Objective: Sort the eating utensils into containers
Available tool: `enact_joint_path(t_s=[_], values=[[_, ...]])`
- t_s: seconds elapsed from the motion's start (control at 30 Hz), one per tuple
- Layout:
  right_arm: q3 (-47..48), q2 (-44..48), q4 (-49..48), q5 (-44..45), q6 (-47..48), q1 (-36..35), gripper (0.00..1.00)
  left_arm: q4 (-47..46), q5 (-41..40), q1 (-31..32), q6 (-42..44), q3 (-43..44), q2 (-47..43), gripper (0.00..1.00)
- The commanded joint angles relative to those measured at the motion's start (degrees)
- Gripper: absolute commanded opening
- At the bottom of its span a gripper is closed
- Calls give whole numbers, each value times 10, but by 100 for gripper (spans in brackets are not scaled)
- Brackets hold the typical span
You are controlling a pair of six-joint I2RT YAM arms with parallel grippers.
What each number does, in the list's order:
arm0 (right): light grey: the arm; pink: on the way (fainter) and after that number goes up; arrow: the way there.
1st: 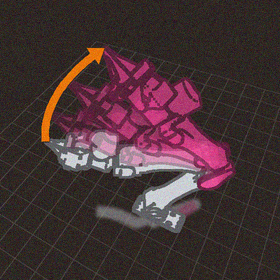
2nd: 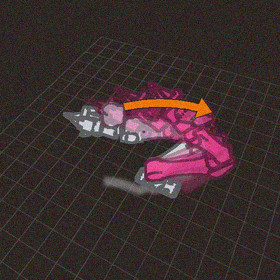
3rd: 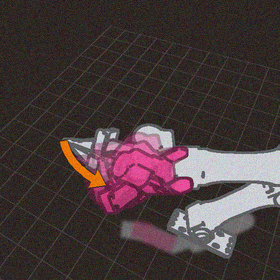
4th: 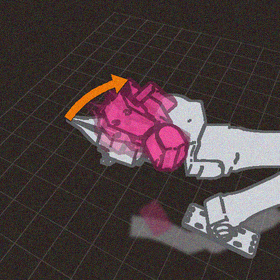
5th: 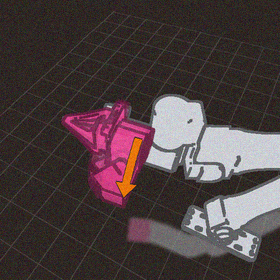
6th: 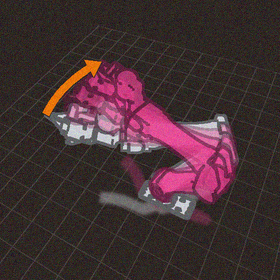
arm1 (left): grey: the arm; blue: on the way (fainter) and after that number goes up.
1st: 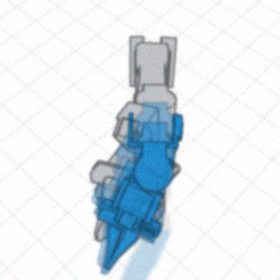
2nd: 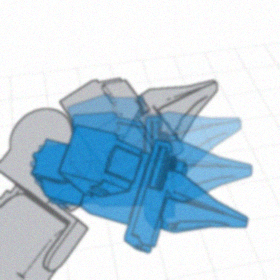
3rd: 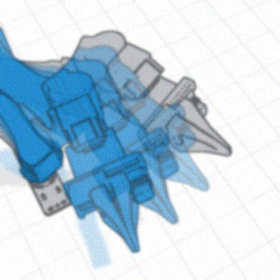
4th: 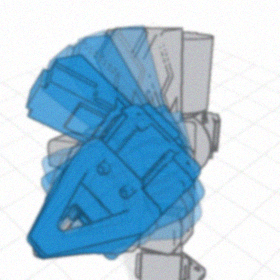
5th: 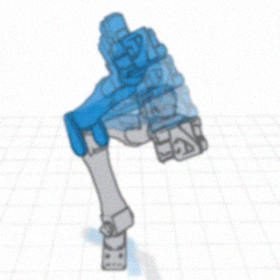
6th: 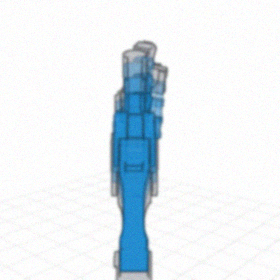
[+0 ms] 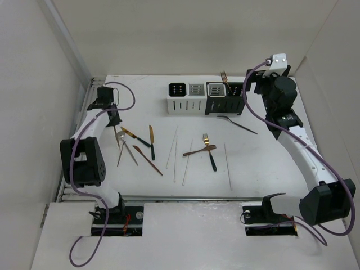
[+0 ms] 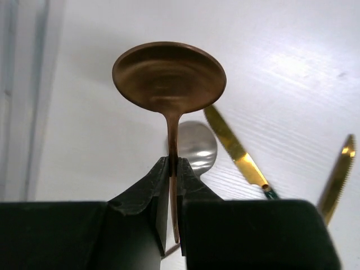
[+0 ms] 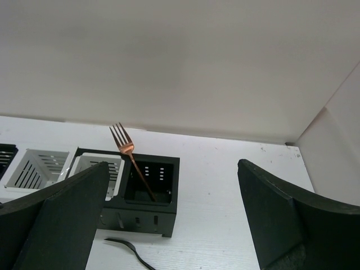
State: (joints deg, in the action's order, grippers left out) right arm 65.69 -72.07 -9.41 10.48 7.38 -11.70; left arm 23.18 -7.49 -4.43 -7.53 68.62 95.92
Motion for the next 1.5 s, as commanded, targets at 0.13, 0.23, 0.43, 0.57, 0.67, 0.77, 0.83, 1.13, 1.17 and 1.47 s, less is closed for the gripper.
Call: enact_joint_path(t_s=[0.13, 0.23, 0.43, 0.57, 0.67, 0.77, 0.83, 1.13, 1.17, 1.47], values=[[48, -2, -14, -38, -3, -2, 100, -52, -64, 21, 90, 157, -48, 0], [55, -8, -14, -28, -3, 3, 100, -93, -50, 53, 121, 248, -26, 0], [55, -8, -9, 28, -62, 46, 100, -201, 61, 173, 154, 373, 44, 0], [61, -22, 61, -52, -41, 102, 100, -280, 109, 242, 118, 428, 102, 0], [73, -45, 130, -190, -60, 176, 100, -316, 129, 273, 90, 441, 150, 0], [73, -67, 156, -259, -66, 200, 100, -339, 135, 287, 78, 450, 182, 0], [87, -88, 211, -259, -53, 201, 100, -350, 129, 293, 72, 444, 189, 0], [101, -213, 332, -229, 92, 223, 100, -407, 78, 293, 77, 353, 197, 0], [109, -227, 345, -229, 113, 223, 100, -416, 73, 293, 77, 335, 197, 0], [79, -272, 410, -304, 245, 216, 92, -402, 66, 265, 54, 298, 197, 40]])
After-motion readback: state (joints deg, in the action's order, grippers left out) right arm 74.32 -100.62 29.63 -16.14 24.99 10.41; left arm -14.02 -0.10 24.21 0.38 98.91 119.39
